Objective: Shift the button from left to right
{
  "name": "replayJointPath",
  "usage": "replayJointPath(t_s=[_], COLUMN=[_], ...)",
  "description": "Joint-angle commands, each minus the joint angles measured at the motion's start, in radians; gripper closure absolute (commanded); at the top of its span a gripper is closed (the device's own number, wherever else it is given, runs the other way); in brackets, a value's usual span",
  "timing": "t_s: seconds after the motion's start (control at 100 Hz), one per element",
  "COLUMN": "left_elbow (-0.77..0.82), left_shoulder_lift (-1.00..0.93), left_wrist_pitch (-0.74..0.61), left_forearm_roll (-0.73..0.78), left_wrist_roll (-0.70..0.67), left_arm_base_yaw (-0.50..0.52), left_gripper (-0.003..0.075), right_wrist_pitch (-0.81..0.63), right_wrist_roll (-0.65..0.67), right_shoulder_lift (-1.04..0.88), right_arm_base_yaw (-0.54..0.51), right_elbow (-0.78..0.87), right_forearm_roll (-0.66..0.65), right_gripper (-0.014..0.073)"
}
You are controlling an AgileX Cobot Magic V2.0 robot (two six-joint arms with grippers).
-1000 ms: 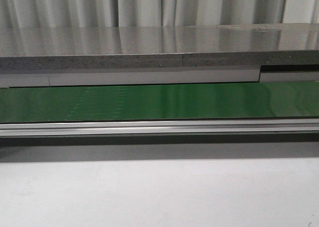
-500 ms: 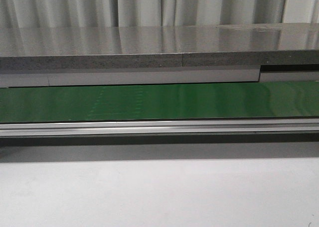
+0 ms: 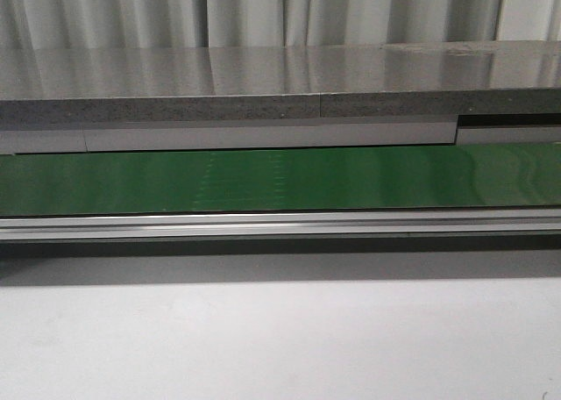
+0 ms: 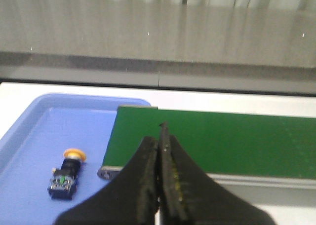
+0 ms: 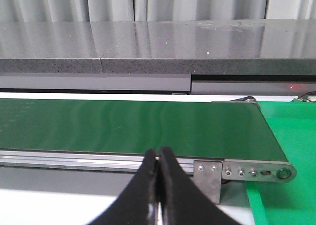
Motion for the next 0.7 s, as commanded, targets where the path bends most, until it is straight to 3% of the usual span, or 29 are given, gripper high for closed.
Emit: replayJointPath(t_s=[0.0, 0.15, 0.61, 0.69], left_elbow=[-0.138, -0.27, -0.287, -0.287], left_shoulder_lift=[0.097, 0.228, 0.317, 0.317], left_wrist_pitch=[0.115, 0.296, 0.292, 0.294], left_forearm_roll=[-0.005, -0.002, -0.007, -0.007], left_wrist_roll=[-0.006, -0.006, -0.006, -0.006], left_arm_base_yaw=[-0.009, -0.009, -0.009, -0.009], left_gripper=[0.0741, 0.0741, 0.0738, 0.0692], right_wrist_pitch=[-0.078, -0.078, -0.078, -0.078], right_wrist_roll=[-0.001, -0.001, -0.001, -0.001], right_shoulder_lift=[-0.015, -0.015, -0.015, -0.015], right_arm_base_yaw=[0.0, 0.0, 0.0, 0.0], right_elbow=[-0.016, -0.016, -0.016, -0.016], right_forearm_roll=[-0.004, -0.004, -0.004, -0.004], right_gripper=[0.066, 0.066, 0.066, 0.066])
